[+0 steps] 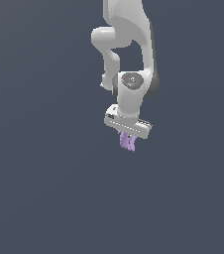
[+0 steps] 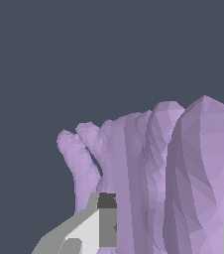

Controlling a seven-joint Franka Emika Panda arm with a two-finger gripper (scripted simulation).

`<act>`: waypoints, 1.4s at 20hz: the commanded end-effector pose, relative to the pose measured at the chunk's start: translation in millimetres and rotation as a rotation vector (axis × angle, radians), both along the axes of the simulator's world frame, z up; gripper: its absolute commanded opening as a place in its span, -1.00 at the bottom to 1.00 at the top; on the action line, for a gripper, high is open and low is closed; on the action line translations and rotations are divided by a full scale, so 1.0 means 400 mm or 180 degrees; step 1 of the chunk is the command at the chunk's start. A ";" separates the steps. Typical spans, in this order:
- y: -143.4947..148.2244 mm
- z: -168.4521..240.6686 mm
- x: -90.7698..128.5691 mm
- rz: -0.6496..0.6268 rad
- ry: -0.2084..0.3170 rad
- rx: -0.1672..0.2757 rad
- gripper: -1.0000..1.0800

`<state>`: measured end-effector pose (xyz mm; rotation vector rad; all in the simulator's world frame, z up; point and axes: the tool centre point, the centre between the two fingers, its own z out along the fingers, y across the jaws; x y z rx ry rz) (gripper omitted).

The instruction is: Pick up the object and move it to a goal position.

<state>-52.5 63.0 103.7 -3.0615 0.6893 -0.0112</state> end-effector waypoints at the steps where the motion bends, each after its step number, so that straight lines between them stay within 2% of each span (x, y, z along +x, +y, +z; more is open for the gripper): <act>1: -0.007 0.056 0.011 -0.0001 0.0000 0.0000 -1.00; 19: -0.064 0.511 0.104 -0.0004 0.0013 -0.0003 -1.00; 28: -0.088 0.705 0.152 -0.0005 0.0019 -0.0005 -1.00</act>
